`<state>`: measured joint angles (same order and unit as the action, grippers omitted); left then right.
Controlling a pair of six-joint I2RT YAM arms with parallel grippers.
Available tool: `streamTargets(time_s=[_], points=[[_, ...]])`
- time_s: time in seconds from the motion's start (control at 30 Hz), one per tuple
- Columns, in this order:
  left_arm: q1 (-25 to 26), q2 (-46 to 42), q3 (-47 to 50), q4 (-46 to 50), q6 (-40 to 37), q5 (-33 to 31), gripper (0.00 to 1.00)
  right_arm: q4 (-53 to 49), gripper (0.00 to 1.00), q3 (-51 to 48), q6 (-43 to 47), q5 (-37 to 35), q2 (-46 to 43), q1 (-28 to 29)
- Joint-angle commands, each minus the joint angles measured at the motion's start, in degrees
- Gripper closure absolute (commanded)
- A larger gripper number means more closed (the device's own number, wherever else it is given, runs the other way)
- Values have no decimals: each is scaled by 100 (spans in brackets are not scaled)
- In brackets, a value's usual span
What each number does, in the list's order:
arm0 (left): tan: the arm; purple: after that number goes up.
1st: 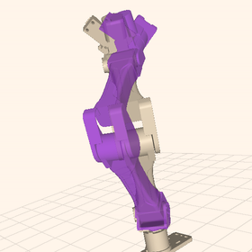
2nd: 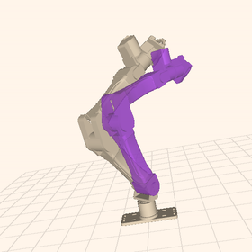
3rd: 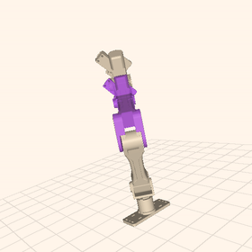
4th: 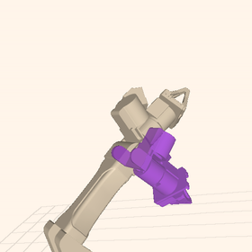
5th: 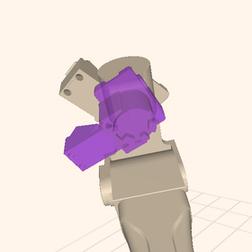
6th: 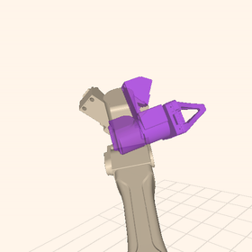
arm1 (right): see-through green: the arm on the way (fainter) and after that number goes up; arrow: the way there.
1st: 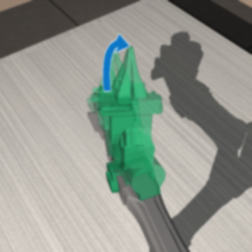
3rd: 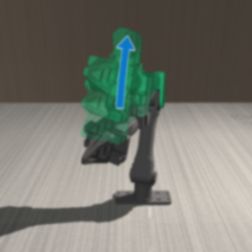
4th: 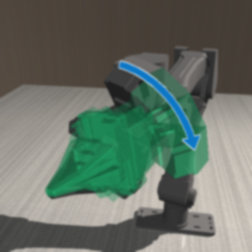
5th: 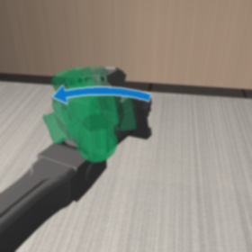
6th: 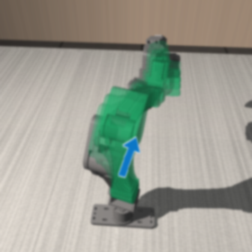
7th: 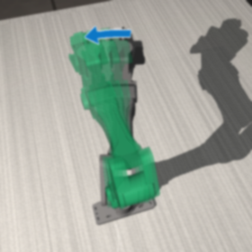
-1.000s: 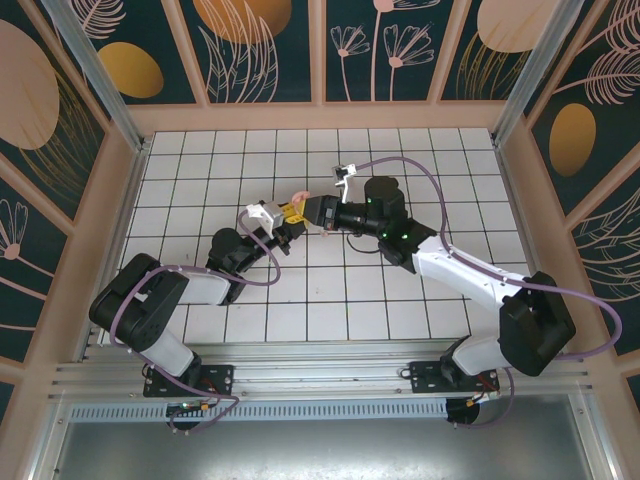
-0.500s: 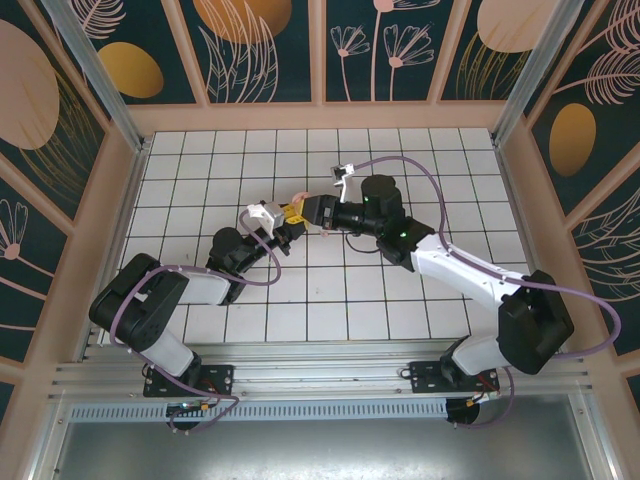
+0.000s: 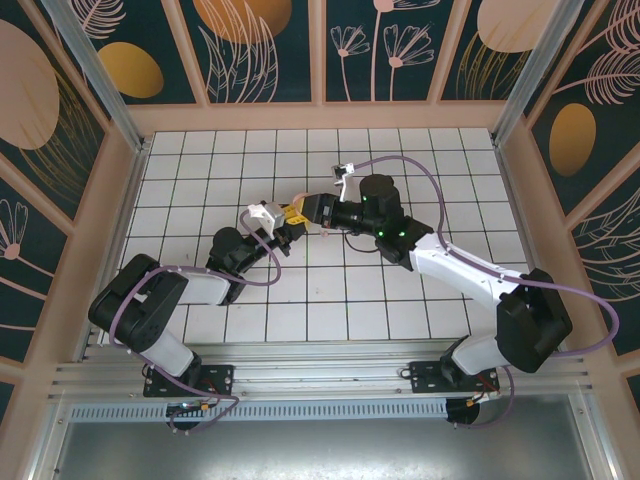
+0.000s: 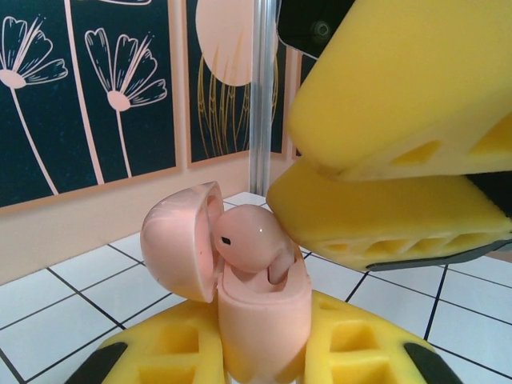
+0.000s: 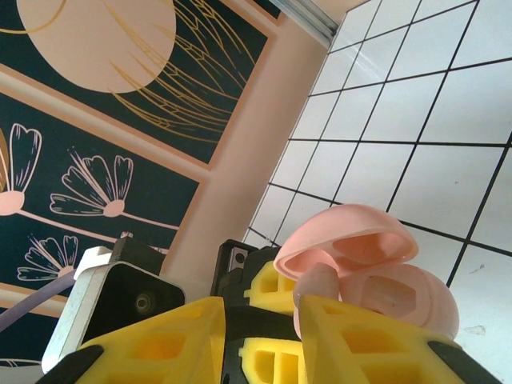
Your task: Insert the wireless bluetooth earbuds into the charging case
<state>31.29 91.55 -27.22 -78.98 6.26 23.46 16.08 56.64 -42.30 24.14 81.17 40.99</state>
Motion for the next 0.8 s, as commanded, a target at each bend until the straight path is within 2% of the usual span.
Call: streamTargets(time_s=[0.0,0.3,0.77], points=[[40,-190,-74,-359,-46,128,93,106,67,89,196,-144,-236,-33],[40,-190,-58,-361,-38,150,93,-208,65,64,372,-15,-650,-218],[43,-276,-66,-249,-99,176,93,-272,65,573,435,508,-21,-196]])
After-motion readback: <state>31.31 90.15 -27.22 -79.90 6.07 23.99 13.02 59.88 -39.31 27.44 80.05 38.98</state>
